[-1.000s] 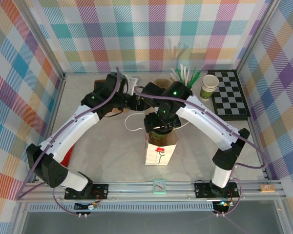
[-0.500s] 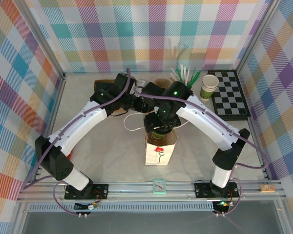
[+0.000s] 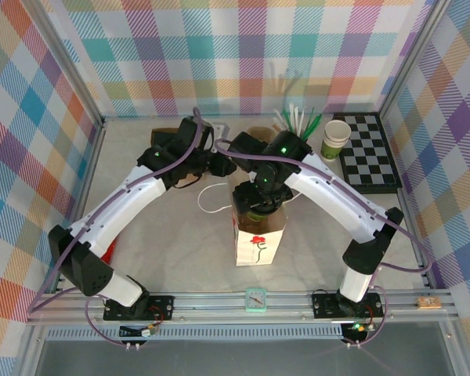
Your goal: Pack the takeout coffee
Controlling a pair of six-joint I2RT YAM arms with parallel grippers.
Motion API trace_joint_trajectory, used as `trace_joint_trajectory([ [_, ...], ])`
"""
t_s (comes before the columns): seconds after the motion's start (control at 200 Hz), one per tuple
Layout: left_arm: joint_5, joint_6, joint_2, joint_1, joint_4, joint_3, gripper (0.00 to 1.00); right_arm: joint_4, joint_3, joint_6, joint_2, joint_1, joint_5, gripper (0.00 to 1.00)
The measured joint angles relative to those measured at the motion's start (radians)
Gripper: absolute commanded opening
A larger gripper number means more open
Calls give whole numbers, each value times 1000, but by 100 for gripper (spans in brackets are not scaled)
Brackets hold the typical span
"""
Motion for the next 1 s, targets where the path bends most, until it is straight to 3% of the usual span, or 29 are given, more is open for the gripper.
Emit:
trace_joint_trajectory([
  [0.265, -18, -23, -53, 0, 0, -27, 37, 0, -2, -34, -27, -4, 13, 66],
  [0.395, -17, -32, -57, 0, -1, -32, 47, 0, -2, -44, -39, -4, 14, 65],
  [0.715, 33, -6, -79, 0, -1, -47, 59, 0, -2, -47, -35, 4, -17, 64],
  [1.0, 70, 48, -40, 0, -31, -47, 60, 0, -2, -43, -15, 14, -23, 64],
])
